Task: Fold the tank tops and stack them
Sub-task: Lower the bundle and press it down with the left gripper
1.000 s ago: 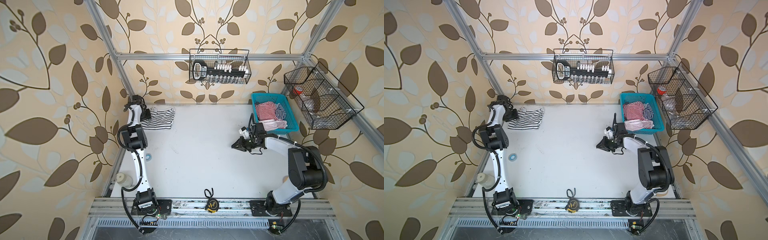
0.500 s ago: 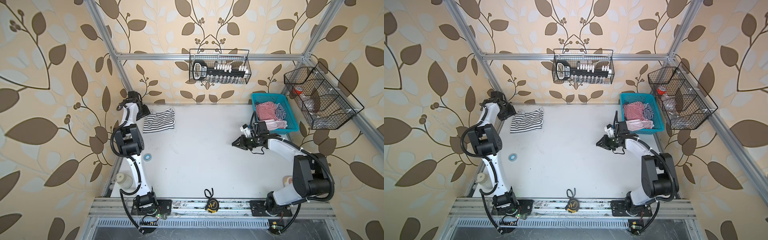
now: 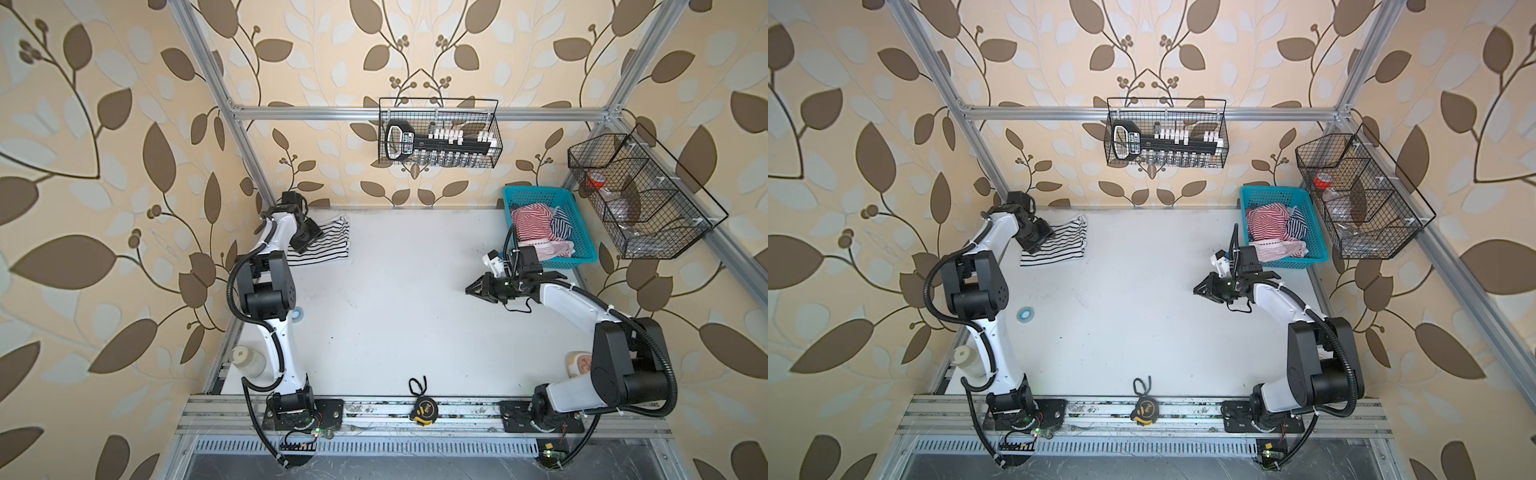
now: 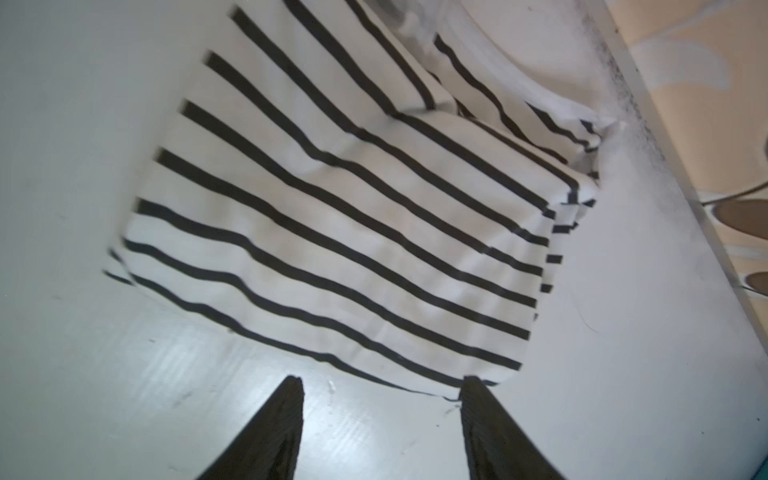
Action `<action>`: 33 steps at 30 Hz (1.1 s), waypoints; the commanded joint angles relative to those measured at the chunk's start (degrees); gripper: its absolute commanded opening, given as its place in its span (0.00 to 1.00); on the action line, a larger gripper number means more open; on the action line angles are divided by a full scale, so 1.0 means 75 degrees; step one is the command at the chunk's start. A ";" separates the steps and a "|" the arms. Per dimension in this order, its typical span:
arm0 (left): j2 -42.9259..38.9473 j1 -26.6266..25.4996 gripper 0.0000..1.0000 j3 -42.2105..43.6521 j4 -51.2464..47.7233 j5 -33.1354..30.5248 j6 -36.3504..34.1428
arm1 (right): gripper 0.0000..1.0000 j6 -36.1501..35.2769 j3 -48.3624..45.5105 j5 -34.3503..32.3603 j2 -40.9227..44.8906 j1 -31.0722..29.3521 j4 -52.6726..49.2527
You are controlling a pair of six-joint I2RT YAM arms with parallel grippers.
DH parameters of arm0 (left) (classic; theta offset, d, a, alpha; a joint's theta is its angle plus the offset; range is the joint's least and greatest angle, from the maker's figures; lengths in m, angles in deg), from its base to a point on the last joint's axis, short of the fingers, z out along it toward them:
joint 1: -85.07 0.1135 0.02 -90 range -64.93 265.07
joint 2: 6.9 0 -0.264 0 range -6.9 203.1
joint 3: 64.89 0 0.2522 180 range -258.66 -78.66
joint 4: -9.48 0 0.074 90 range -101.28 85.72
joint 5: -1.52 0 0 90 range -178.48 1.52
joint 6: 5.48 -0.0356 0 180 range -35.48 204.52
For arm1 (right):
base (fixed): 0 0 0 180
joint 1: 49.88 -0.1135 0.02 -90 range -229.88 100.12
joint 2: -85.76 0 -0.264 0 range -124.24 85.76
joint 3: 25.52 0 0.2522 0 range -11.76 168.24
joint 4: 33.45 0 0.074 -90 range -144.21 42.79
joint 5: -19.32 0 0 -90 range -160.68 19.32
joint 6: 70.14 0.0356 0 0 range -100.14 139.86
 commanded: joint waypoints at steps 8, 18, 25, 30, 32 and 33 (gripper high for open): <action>0.1308 0.0044 0.64 -0.1841 -0.0301 -0.1023 0.0294 | 0.21 -0.0135 -0.0023 0.0029 0.0014 0.0065 -0.0155; 0.2801 0.0048 0.64 -0.3552 -0.1442 -0.0971 -0.0337 | 0.21 -0.0175 0.0024 0.0005 -0.0166 0.0074 -0.0142; 0.3355 0.0052 0.65 -0.4277 -0.2060 -0.1270 -0.1112 | 0.21 -0.0233 0.0008 0.0028 -0.0274 0.0096 -0.0131; 0.4014 0.0163 0.66 -0.5350 -0.2473 -0.1386 -0.1812 | 0.21 -0.0269 -0.0034 0.0005 -0.0268 0.0118 -0.0151; 0.4102 0.0266 0.66 -0.5332 -0.2335 -0.1106 -0.2004 | 0.21 -0.0269 -0.0045 -0.0017 -0.0307 0.0132 -0.0144; 0.4156 0.0329 0.65 -0.5341 -0.2299 -0.0969 -0.2080 | 0.21 -0.0258 -0.0037 -0.0019 -0.0330 0.0133 -0.0141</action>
